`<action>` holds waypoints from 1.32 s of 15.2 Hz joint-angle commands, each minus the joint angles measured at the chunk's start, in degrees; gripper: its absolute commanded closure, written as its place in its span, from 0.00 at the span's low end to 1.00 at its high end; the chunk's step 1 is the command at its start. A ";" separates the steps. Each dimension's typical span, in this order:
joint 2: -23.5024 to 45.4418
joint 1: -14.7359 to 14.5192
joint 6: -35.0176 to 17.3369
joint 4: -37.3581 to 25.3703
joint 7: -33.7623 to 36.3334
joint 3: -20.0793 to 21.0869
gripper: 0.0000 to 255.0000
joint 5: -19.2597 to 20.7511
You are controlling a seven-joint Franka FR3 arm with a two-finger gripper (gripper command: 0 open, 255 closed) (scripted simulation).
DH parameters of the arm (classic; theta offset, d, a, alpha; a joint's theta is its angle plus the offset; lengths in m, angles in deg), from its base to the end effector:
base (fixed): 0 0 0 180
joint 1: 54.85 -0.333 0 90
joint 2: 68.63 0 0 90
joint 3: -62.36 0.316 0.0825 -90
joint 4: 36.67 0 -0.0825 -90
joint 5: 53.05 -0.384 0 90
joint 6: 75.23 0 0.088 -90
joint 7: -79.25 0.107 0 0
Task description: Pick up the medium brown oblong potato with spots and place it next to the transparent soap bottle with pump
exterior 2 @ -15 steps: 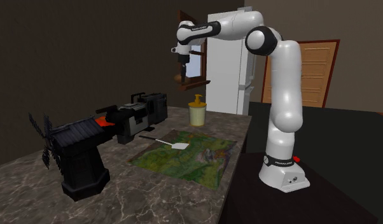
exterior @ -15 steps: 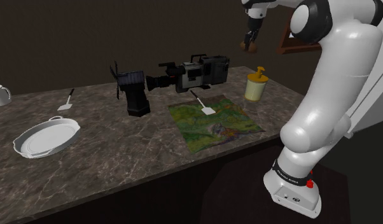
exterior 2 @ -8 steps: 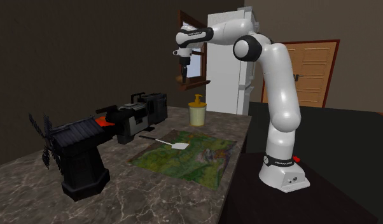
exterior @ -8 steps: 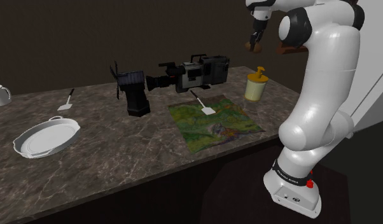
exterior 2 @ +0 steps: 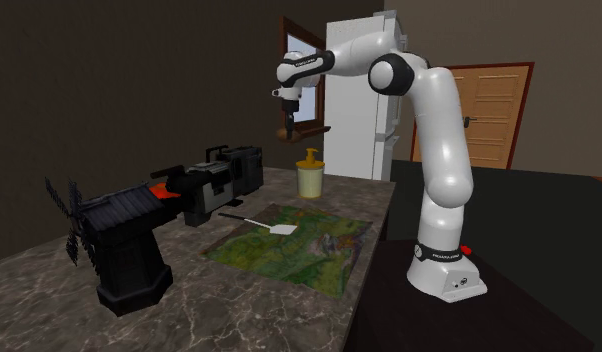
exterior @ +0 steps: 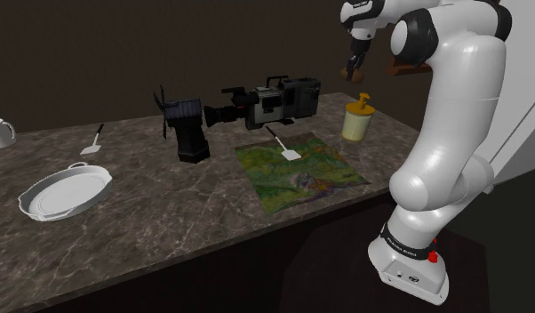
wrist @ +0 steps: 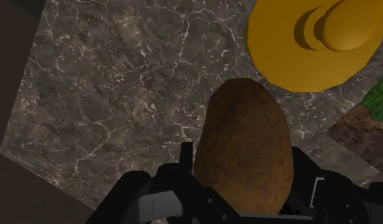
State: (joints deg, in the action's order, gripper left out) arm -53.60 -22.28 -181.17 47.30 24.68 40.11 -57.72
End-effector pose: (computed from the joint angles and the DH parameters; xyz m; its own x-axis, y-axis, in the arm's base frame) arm 0.4038 -0.5103 0.5534 0.9978 0.0019 0.0668 -0.0065 -0.9922 0.1243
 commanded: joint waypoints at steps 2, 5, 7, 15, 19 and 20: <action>-0.18 -0.17 -2.53 2.68 0.01 0.05 1.00 0.05; -0.19 -0.29 -4.85 5.02 0.00 0.11 1.00 0.03; -0.13 -0.35 -6.37 6.48 -0.03 0.15 1.00 -0.02; 0.65 -0.44 -12.23 11.62 -0.28 0.36 1.00 -0.46; 1.35 -0.41 -15.06 13.81 -0.48 0.50 1.00 -0.82; 1.55 -0.40 -15.76 14.32 -0.54 0.54 1.00 -0.93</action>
State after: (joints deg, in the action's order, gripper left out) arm -52.33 -22.67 -196.13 61.11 24.15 40.58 -58.52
